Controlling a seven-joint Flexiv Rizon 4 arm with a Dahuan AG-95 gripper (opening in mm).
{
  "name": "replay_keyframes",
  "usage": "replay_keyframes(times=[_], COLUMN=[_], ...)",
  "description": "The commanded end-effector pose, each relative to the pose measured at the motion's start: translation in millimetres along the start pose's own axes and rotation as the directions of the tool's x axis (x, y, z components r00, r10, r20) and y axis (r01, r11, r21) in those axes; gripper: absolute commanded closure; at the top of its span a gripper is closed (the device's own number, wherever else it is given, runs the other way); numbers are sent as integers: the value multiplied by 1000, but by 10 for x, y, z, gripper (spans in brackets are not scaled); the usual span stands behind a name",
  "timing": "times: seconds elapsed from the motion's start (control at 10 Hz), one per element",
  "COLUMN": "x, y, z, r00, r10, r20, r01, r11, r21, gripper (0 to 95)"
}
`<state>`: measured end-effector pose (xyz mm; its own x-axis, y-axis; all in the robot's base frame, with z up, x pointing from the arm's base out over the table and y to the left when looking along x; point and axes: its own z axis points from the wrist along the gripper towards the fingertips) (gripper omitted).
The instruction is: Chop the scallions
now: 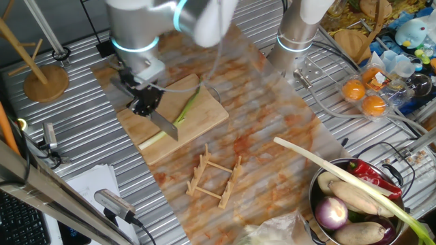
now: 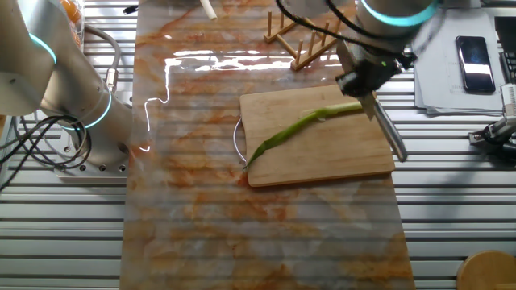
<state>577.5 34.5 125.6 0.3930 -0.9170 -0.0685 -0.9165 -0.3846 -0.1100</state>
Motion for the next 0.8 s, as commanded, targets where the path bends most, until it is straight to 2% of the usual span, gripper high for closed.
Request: replay_keyframes(times=[0.1, 0.2, 0.3, 0.5, 0.6, 0.8], x=[-32, -92, -171, -288, -292, -272], y=[-37, -63, -97, -163, -167, -149], z=[14, 4, -1, 44, 50, 70], r00=[994, 989, 981, 958, 956, 942], r10=[107, 150, 193, 274, 278, 306], r20=[20, 1, -30, -81, -94, -138], r01=[-106, -150, -195, -279, -284, -316], r11=[992, 986, 978, 958, 957, 948], r21=[-70, -74, -73, -61, -56, -50], gripper=[950, 950, 950, 950, 950, 950])
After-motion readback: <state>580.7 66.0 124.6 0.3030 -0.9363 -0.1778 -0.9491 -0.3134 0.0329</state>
